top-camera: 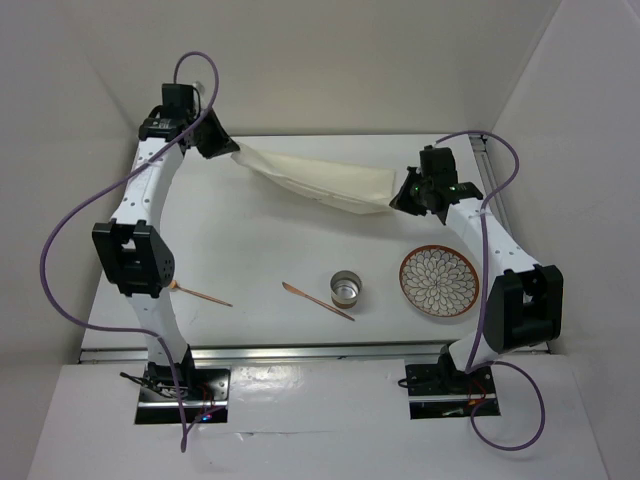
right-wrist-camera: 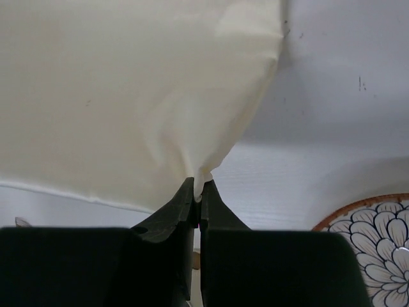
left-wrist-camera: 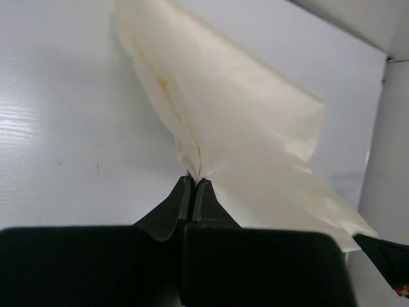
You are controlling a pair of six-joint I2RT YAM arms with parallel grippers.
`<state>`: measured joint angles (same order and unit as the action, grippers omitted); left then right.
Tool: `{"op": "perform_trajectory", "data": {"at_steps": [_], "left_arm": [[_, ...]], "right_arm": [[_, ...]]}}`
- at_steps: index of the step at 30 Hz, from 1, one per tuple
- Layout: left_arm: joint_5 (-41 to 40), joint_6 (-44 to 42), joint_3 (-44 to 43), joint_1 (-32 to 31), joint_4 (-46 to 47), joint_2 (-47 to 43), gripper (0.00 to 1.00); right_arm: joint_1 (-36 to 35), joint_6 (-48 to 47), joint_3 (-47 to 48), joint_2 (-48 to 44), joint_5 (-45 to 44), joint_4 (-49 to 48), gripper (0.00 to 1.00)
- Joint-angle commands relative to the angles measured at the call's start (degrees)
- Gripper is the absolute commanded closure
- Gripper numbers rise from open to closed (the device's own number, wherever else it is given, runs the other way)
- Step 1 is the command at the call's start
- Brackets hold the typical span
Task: Set the dinner table for one person
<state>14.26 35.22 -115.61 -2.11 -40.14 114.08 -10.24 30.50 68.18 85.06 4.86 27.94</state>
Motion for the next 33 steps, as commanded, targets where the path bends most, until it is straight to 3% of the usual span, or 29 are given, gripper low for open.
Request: {"op": "perform_trajectory", "data": {"at_steps": [1,10,13,21,24,28,33], "left_arm": [[2.9,2.0,-1.5,1.3,0.4,-4.8,1.00],[6.5,3.8,-4.8,5.7,-2.2,-15.9,1.00],[6.0,5.5,-1.0,7.6,-1.7,-23.2,1.00],[7.8,6.6,0.6,12.7,0.0,-32.2,1.00],[8.3,6.6,0.6,13.4,0.5,-31.3,1.00],[13.1,7.1,-1.5,13.4,1.2,-24.8,1.00],[17.0,5.9,-11.6,12.3,-0.7,-14.1,1.00]], "right_arm": [[0.0,-1.6,5.6,1.1,-0.5,-0.1,1.00],[0.0,-1.6,18.8,-3.4,4.6,3.5,1.00],[0.0,-1.6,24.7,-6.6,4.6,5.7,1.00],[0.0,-0.4,28.8,-14.5,0.8,9.1,1.00],[0.0,0.1,28.4,-15.1,-1.3,6.3,1.00],[0.0,-0.6,32.4,-8.8,-1.9,5.6,1.00],[0.0,-2.4,36.5,0.6,0.4,1.1,1.00]]}}
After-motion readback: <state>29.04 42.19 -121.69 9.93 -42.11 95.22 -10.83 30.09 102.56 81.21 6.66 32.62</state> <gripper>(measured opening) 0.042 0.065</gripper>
